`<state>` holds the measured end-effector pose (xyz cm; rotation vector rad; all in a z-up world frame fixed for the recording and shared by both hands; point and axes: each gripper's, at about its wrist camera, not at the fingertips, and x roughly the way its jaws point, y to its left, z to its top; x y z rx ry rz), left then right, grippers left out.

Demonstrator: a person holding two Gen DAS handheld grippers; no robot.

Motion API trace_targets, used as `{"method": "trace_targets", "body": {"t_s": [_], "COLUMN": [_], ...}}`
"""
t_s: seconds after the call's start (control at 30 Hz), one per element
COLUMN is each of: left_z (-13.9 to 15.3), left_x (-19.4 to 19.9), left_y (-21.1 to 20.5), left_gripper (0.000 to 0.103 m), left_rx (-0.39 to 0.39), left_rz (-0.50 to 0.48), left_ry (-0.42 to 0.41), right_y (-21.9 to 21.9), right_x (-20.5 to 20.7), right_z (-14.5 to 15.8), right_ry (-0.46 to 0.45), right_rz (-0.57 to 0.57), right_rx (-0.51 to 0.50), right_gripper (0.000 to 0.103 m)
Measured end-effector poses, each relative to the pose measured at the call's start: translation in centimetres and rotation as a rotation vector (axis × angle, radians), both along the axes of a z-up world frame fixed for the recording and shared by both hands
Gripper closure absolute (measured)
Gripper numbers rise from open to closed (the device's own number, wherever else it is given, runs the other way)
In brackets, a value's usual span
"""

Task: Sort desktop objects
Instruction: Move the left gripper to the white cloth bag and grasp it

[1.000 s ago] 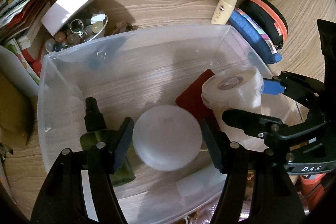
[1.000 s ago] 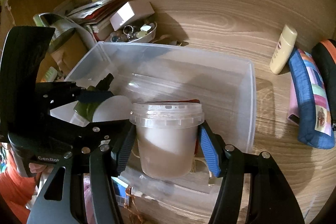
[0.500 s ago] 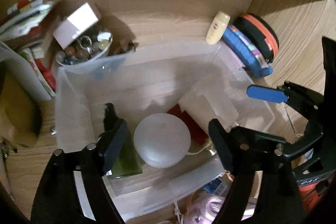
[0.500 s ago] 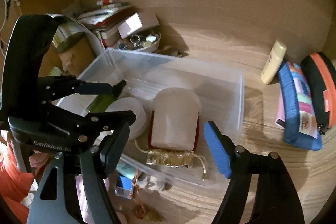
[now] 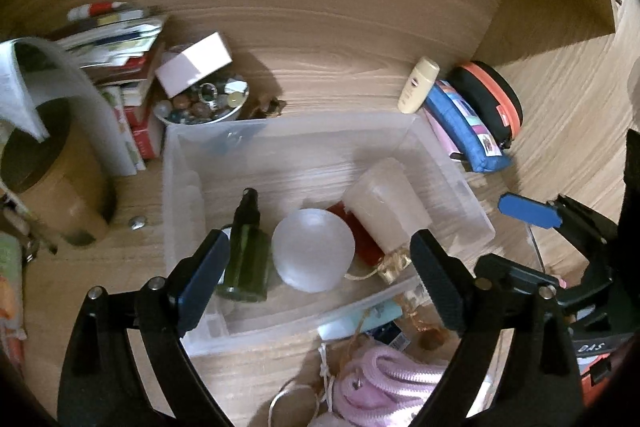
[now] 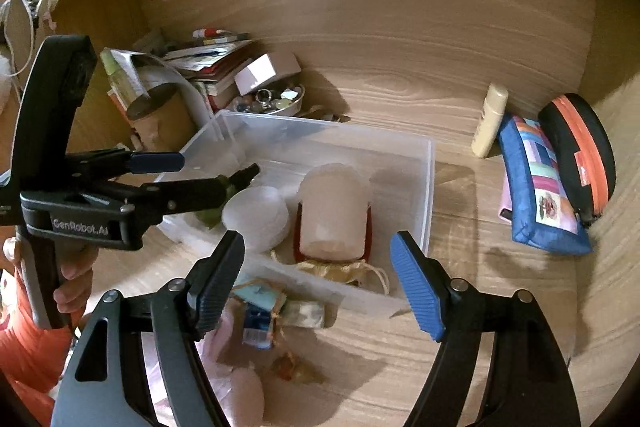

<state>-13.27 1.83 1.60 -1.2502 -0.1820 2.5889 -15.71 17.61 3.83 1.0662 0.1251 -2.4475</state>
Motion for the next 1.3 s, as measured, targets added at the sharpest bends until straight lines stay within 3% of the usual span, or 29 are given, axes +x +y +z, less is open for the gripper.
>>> {"method": "trace_targets", "body": {"t_s": [0.23, 0.37, 0.53, 0.67, 0.8, 1.17, 1.3], "left_z": [1.2, 1.2, 0.8, 0.3, -0.6, -5.1, -7.0], "left_x": [2.8, 4.2, 5.5, 7.5, 9.4, 15.7, 16.5], "left_y": [-0.1, -0.9, -1.8, -1.8, -2.1, -2.4, -2.7], "left_gripper": [0.010, 0.004, 0.004, 0.004, 0.004, 0.004, 0.003], "left_rx": [-0.066, -0.041, 0.024, -0.027, -0.023, -0.066, -0.122], "left_rz": [0.057, 0.096, 0.064, 0.067, 0.068, 0.076, 0.079], "left_ry": [0.070, 0.099, 0.056, 0.047, 0.021, -0.052, -0.064], "right_y": [-0.3, -0.2, 0.1, 0.5, 0.9, 0.4, 0.6], "right_x": [2.6, 3.7, 5.0, 6.0, 7.1, 10.0, 10.5], "right_z": [0.4, 0.3, -0.3, -0.7, -1.3, -3.4, -5.0], "right_ry": [0.025, 0.030, 0.018, 0.016, 0.009, -0.005, -0.049], "right_rz": [0.012, 0.016, 0.016, 0.016, 0.024, 0.098, 0.116], "right_rx": [0.001, -0.006, -0.019, -0.032, -0.043, -0.013, -0.023], "right_gripper": [0.028, 0.027, 0.027, 0.027, 0.027, 0.027, 0.026]}}
